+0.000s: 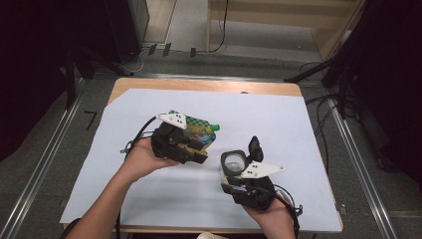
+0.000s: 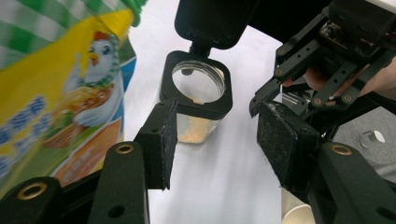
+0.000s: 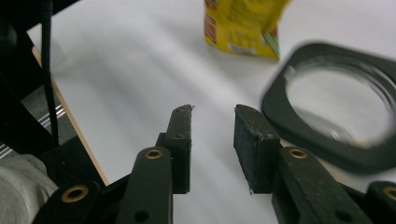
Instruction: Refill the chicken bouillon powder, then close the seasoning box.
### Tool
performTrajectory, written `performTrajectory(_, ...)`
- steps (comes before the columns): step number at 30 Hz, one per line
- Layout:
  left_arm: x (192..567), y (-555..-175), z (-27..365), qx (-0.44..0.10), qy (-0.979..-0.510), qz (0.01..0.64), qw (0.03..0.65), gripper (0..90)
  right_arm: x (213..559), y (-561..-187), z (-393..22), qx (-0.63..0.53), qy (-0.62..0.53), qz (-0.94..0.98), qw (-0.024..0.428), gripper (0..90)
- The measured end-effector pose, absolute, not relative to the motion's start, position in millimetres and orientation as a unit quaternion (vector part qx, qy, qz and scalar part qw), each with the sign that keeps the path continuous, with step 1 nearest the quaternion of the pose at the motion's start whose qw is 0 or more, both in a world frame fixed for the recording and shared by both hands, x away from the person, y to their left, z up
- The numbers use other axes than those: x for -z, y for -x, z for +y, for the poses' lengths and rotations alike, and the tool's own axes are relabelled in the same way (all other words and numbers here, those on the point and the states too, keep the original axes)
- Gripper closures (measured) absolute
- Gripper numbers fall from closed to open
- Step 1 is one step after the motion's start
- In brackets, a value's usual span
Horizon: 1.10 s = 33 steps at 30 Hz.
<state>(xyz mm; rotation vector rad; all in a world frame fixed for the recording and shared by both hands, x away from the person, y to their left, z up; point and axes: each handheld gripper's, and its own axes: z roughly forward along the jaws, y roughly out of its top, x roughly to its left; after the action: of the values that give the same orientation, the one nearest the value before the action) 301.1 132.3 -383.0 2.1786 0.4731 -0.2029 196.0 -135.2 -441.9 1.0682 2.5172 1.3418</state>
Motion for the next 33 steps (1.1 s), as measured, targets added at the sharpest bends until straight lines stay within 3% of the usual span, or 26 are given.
performTrajectory(3, 380, -302, 143, 0.074, -0.874, 0.197, 0.439, 48.4, 436, -204, -115, -0.444, -0.334, 0.83, 0.044, 61.2)
performTrajectory(12, 378, -307, 166, 0.081, -0.864, 0.218, 0.446, 48.0, 442, -222, -80, -0.446, -0.306, 0.84, 0.04, 59.0)
performTrajectory(33, 380, -316, 213, 0.049, -0.863, 0.262, 0.428, 51.2, 462, -219, -64, -0.437, -0.297, 0.849, 0.024, 58.1)
